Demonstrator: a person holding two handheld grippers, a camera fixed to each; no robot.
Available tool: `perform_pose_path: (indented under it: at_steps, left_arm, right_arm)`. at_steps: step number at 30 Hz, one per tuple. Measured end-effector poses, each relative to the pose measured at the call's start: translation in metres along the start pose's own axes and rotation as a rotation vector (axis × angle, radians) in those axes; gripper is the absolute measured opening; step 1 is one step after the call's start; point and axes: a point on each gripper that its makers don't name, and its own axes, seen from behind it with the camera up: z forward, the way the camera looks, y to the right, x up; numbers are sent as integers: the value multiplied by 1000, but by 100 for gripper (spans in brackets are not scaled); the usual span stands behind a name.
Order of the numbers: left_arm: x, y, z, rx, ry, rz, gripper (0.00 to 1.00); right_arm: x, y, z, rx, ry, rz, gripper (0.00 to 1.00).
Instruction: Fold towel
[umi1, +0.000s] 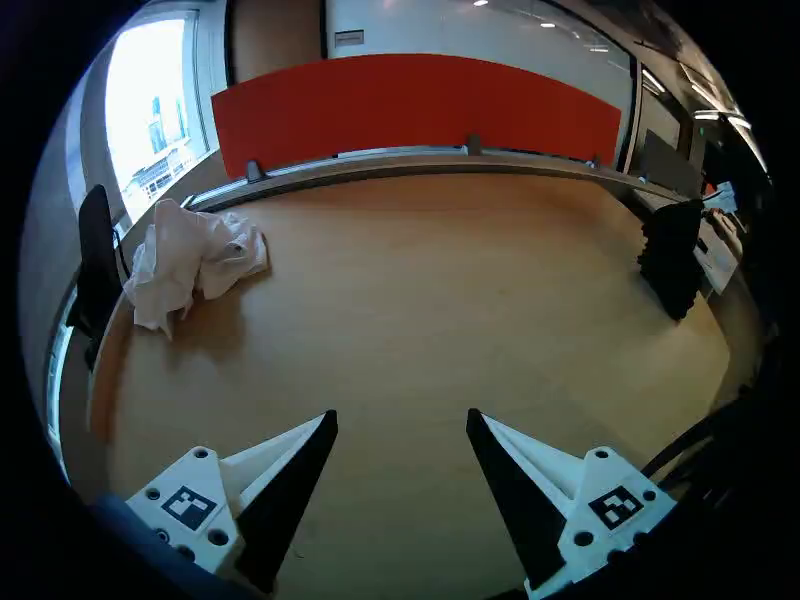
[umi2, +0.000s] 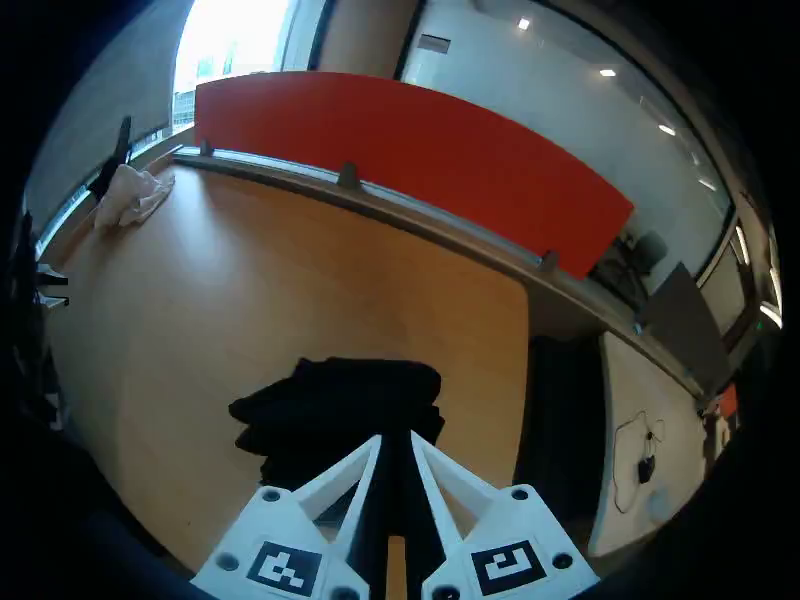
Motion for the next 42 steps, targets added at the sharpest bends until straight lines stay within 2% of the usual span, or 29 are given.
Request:
perform_pose_path:
  at_steps: [12, 24, 42]
  left_arm:
    - [-1, 0, 0, -1, -3, 9, 96]
    - [-2, 0, -2, 3, -1, 13, 96]
    - [-3, 1, -6, 10, -5, 17, 96]
  right_arm:
    - [-57, -5, 4, -12, -66, 70, 5]
    - [-99, -12, 7, -12, -118, 118, 5]
    - [-133, -16, 25, -14, -158, 204, 5]
